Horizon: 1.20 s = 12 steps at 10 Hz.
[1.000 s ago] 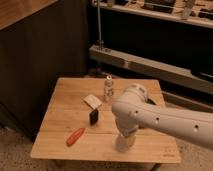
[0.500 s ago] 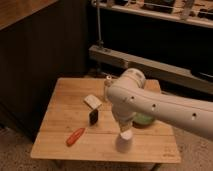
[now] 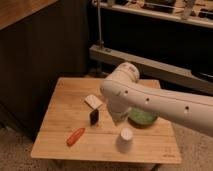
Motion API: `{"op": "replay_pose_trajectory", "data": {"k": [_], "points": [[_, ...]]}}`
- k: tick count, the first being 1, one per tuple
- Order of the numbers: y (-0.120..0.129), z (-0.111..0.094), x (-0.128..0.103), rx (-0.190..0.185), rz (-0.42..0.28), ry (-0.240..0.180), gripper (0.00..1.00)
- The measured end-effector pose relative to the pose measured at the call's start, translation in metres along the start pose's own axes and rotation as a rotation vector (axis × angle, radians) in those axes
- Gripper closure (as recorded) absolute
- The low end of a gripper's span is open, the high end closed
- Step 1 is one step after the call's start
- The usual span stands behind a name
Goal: Place the ceramic cup over the eraser
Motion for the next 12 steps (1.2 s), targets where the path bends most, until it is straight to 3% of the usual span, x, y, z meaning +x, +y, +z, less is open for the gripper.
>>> {"op": "replay_pose_trajectory", "data": {"k": [2,3,5,8,9,12], "points": [[0.005,0.004,0.016,-0.002,0.000,-0.030,0.58],[0.007,0.004,0.018,-0.007,0.003,-0.084,0.47],[0.007,0.000,0.012,-0.006,-0.001,-0.186,0.36],[0.010,0.002,0.012,-0.018,0.009,-0.222,0.35],[0.020,0.015,0.020,-0.044,0.037,-0.267,0.35],[0.036,0.047,0.030,-0.081,0.101,-0.341,0.35]]}}
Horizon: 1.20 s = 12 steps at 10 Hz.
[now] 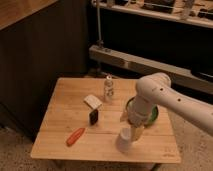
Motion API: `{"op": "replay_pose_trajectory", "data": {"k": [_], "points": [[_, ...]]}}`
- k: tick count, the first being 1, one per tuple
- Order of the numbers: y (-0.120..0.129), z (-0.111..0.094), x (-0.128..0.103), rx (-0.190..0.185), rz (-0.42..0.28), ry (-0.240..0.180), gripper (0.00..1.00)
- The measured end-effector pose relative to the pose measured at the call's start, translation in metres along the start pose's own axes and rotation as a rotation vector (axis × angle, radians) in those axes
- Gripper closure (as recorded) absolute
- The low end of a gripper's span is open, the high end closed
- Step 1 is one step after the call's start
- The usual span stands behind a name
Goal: Place the ceramic cup over the eraser
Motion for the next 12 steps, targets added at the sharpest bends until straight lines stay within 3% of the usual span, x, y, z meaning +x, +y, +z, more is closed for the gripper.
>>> {"op": "replay_pose_trajectory", "data": {"k": [4,7,12], "points": [[0.004,0.022,0.014,0.058,-0.018,-0.070,0.35],[-0.003,0.031,0.015,0.110,-0.061,-0.067,0.35],[-0.016,0.047,0.025,0.114,-0.075,-0.020,0.35]]}}
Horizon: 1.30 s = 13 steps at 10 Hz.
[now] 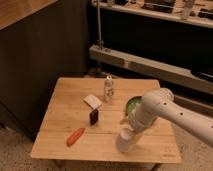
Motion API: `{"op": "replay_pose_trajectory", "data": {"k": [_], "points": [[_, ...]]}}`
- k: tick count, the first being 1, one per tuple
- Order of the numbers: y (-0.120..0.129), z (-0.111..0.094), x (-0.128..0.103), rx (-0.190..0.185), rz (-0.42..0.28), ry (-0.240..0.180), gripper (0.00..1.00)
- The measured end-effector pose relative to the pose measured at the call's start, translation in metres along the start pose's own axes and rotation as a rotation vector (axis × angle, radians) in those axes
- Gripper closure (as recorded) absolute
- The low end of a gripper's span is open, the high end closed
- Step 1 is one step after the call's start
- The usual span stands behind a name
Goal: Place the ceramic cup over the eraser
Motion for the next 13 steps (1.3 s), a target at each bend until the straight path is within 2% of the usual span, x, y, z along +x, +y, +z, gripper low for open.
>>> {"op": "replay_pose_trajectory", "data": {"k": [4,7,8,10,12,13], "points": [[-0.005,0.019,0.013,-0.023,0.017,0.002,0.35],[-0.006,0.035,0.013,-0.079,0.012,0.001,0.36],[-0.006,0.039,0.011,-0.100,0.013,-0.002,0.41],[-0.005,0.042,0.011,-0.123,0.021,-0.008,0.58],[-0.006,0.046,0.010,-0.149,0.037,-0.009,0.83],[-0.006,0.046,0.010,-0.153,0.043,-0.008,0.91]]}}
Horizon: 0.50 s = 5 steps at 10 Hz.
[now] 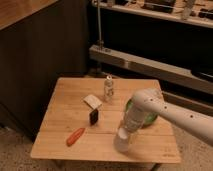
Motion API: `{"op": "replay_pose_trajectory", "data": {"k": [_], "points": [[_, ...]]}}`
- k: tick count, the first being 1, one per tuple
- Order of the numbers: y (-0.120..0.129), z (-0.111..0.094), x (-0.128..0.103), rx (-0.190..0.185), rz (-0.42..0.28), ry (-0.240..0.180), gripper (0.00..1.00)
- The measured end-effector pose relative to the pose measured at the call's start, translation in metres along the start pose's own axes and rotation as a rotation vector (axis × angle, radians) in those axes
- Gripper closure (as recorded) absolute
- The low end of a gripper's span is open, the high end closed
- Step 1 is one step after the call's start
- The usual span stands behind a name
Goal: Place the ceramic cup over the eraser
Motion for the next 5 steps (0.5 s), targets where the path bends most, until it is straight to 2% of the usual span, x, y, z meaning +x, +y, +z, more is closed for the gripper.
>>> {"op": "replay_pose_trajectory", "data": {"k": [2,5], "points": [[0.0001,0.0000,0.0009,-0.001,0.003,0.001,1.00],[-0.0019,-0.0001,0.0005,0.005,0.002,0.001,1.00]]}}
